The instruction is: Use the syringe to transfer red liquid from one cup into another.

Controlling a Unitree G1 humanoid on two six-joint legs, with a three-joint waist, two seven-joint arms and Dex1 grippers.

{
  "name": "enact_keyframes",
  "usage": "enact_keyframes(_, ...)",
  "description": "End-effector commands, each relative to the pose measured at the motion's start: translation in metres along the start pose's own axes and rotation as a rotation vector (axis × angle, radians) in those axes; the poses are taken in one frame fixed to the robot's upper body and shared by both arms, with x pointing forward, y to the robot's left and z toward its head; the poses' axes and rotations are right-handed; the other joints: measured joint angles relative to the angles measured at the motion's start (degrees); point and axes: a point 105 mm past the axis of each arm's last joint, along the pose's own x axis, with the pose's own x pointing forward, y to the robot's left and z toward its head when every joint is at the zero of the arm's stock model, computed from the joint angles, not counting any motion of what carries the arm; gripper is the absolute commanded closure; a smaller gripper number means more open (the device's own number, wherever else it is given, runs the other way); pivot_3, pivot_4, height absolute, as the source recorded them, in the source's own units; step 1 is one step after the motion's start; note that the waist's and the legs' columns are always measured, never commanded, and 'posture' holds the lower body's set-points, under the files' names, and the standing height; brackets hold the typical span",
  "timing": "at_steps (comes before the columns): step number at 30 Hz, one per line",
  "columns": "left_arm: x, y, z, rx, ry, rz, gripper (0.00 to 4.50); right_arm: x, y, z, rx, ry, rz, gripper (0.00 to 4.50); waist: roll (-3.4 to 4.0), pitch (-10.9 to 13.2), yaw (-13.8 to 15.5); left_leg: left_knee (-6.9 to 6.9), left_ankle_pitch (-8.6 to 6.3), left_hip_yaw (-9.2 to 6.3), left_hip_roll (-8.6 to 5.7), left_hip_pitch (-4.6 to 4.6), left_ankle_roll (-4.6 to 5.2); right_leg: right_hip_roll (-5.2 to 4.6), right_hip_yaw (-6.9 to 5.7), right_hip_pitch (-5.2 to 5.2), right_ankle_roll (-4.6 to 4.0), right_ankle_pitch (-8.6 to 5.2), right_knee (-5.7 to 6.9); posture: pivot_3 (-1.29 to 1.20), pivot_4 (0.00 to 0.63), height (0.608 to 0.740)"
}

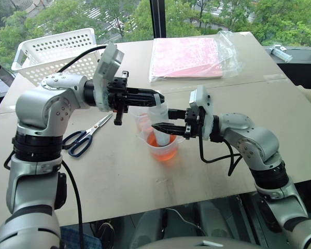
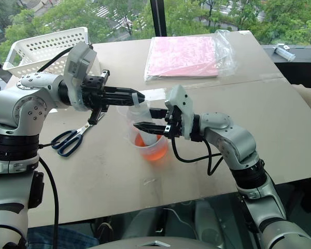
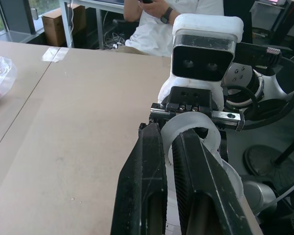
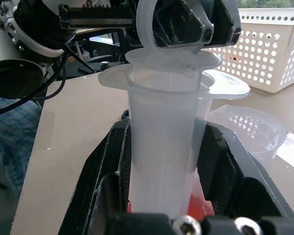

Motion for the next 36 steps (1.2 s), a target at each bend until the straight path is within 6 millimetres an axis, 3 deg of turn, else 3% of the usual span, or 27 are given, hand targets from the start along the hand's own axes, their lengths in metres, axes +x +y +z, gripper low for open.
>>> enact_keyframes(1,-0.003,-0.003,0.010,0.045,-0.012,-0.009,4.50,0.000,0.005,0.019,-0.046,-0.051,0.013,3.03,0.00,0.00,0.00,0.00,0.00,0.00,0.00,0.00,0.00,0.00,0.00,0.00,0.00,0.00,0.00,0.00,0.150,0.740)
enact_keyframes(7,-0.003,-0.005,0.011,0.034,-0.018,-0.018,4.50,0.000,0.005,0.018,-0.044,-0.053,0.012,3.04,0.00,0.00,-0.01,0.00,0.00,0.00,0.00,0.00,0.00,0.00,0.00,0.00,0.00,0.00,0.00,0.00,0.150,0.740)
enact_keyframes(10,-0.004,-0.006,0.012,0.023,-0.028,-0.027,3.49,0.000,0.006,0.016,-0.045,-0.050,0.014,3.04,0.00,0.00,0.00,0.00,0.00,0.00,0.00,0.00,0.00,0.00,0.00,0.00,0.00,0.00,0.00,0.00,0.150,0.740)
enact_keyframes(17,-0.003,-0.003,0.014,0.043,-0.036,-0.004,0.14,0.000,0.004,0.006,-0.063,-0.011,0.004,3.04,0.00,0.00,0.00,0.00,0.00,0.00,0.00,0.00,0.00,0.00,0.00,0.00,0.00,0.00,0.00,0.00,0.150,0.740)
enact_keyframes(29,-0.005,-0.010,0.009,0.004,-0.010,-0.051,0.14,0.001,0.001,0.004,-0.071,-0.020,-0.005,3.04,0.00,0.00,-0.03,0.00,0.00,0.00,0.00,0.00,0.00,0.00,0.00,0.00,0.00,0.00,0.00,0.00,0.150,0.740)
enact_keyframes(36,-0.006,-0.011,0.010,0.001,-0.008,-0.060,3.23,0.001,0.001,0.005,-0.069,-0.028,-0.008,3.04,0.00,0.00,0.07,0.00,0.00,0.00,0.00,0.00,0.00,0.00,-0.01,0.00,0.00,0.00,0.00,0.00,0.150,0.740)
